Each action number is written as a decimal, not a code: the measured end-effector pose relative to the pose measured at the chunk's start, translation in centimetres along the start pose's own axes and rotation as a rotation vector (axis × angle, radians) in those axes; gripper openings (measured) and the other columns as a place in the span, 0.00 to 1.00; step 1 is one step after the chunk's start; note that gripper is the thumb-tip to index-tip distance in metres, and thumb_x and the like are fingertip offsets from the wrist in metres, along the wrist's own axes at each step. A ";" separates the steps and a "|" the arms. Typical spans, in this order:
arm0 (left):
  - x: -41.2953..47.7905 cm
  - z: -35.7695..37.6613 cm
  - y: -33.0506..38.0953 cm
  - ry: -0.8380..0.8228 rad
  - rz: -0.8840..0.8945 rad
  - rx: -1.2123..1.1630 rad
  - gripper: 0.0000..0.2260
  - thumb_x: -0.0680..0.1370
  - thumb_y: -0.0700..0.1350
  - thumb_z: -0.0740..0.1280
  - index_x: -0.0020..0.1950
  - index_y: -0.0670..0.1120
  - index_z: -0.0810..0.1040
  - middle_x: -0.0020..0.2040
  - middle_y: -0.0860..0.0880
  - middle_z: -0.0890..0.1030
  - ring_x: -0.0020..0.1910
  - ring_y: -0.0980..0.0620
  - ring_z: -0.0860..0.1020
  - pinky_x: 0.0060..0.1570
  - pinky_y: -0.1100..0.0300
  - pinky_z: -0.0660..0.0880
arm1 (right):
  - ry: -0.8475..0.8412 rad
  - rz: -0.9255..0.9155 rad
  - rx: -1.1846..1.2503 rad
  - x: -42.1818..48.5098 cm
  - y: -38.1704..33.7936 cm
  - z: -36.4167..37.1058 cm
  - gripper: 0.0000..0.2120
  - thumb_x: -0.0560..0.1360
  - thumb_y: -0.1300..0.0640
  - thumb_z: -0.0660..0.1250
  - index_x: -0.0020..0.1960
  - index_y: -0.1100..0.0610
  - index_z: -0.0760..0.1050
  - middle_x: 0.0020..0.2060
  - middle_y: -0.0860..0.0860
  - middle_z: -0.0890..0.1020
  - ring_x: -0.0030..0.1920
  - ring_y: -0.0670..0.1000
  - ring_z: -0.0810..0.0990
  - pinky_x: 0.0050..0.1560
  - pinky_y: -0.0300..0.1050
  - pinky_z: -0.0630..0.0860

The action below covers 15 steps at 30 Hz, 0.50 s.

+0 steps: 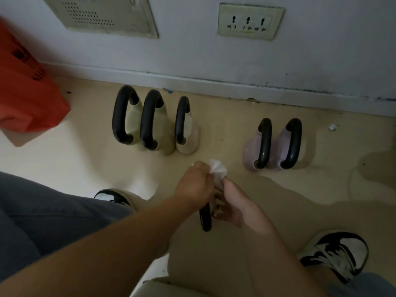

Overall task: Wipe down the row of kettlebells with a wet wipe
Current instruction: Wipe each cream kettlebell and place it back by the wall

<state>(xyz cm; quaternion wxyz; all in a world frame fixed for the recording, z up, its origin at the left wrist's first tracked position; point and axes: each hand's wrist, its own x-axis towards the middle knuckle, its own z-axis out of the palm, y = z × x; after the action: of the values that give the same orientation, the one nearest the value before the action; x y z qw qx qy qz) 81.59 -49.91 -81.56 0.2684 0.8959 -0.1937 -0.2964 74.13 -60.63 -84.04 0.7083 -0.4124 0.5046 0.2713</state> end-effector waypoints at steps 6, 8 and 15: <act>-7.7 1.3 -3.3 0.125 0.517 0.152 0.19 0.80 0.43 0.57 0.69 0.47 0.76 0.76 0.49 0.67 0.79 0.49 0.57 0.77 0.52 0.54 | -0.031 0.029 -0.111 0.0 0.3 0.6 0.18 0.79 0.41 0.65 0.57 0.52 0.84 0.49 0.54 0.88 0.50 0.55 0.85 0.49 0.49 0.80; -5.3 0.9 -3.3 0.092 0.404 0.050 0.17 0.82 0.45 0.57 0.70 0.48 0.75 0.76 0.52 0.65 0.79 0.51 0.55 0.76 0.56 0.54 | -0.012 0.005 -0.086 0.0 0.3 0.8 0.18 0.79 0.42 0.65 0.61 0.52 0.82 0.51 0.53 0.86 0.50 0.55 0.83 0.49 0.50 0.80; -4.6 2.2 1.6 0.200 -0.202 -0.367 0.15 0.84 0.48 0.55 0.71 0.53 0.70 0.67 0.54 0.73 0.62 0.54 0.75 0.57 0.60 0.72 | -0.045 -0.023 -0.005 -0.6 0.4 0.7 0.20 0.79 0.36 0.65 0.54 0.50 0.84 0.39 0.49 0.84 0.38 0.51 0.79 0.42 0.46 0.79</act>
<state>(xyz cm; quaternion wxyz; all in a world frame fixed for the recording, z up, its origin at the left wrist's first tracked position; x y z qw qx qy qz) 76.43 -49.62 -80.14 0.4138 0.8717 -0.0185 -0.2619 73.89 -59.83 -83.49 0.7216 -0.4137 0.4831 0.2735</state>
